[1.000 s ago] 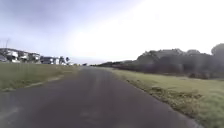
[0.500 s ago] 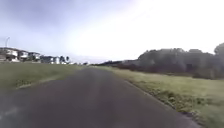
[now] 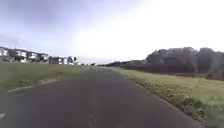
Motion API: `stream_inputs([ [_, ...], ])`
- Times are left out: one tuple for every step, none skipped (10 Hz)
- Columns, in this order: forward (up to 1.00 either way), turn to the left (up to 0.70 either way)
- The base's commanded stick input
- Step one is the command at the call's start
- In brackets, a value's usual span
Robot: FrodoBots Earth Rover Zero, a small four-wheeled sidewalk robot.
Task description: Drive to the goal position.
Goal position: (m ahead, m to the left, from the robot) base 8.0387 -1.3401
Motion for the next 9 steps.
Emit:
stream_inputs([
  [1.00, 0.15],
  [1.00, 0.08],
  [1.00, 0.02],
  [1.00, 0.00],
  [1.00, 0.00],
  [1.00, 0.00],
  [1.00, 0.00],
  [1.00, 0.00],
  [1.00, 0.00],
])
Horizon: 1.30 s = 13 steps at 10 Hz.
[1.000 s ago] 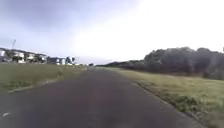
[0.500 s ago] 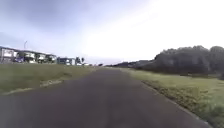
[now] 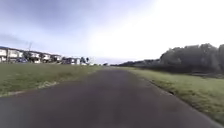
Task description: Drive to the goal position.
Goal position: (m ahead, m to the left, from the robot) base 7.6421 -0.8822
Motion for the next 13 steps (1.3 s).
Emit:
stream_inputs([
  [1.00, 0.00],
  [1.00, 0.00],
  [1.00, 0.00],
  [1.00, 0.00],
  [1.00, 0.00],
  [1.00, 0.00],
  [1.00, 0.00],
  [1.00, 0.00],
  [1.00, 0.00],
  [1.00, 0.00],
  [1.00, 0.00],
  [1.00, 0.00],
  [1.00, 0.00],
])
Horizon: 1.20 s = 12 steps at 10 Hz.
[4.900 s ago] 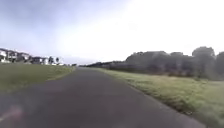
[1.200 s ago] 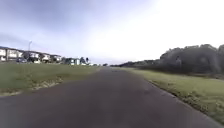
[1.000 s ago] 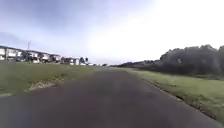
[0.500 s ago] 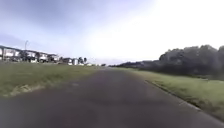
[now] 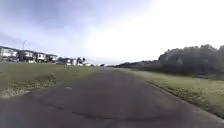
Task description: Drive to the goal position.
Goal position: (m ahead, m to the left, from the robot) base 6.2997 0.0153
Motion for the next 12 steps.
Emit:
stream_inputs([
  [1.00, 0.00],
  [1.00, 0.00],
  [1.00, 0.00],
  [1.00, 0.00],
  [1.00, 0.00],
  [1.00, 0.00],
  [1.00, 0.00],
  [1.00, 0.00],
  [1.00, 0.00],
  [1.00, 0.00],
  [1.00, 0.00],
  [1.00, 0.00],
])
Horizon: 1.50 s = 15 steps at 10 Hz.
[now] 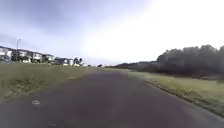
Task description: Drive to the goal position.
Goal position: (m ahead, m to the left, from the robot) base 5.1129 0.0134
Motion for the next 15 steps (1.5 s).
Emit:
stream_inputs([
  [1.00, 0.00],
  [1.00, 0.00],
  [1.00, 0.00],
  [1.00, 0.00],
  [1.00, 0.00],
  [1.00, 0.00],
  [1.00, 0.00],
  [1.00, 0.00],
  [1.00, 0.00],
  [1.00, 0.00],
  [1.00, 0.00],
  [1.00, 0.00],
  [1.00, 0.00],
  [1.00, 0.00],
  [1.00, 0.00],
])
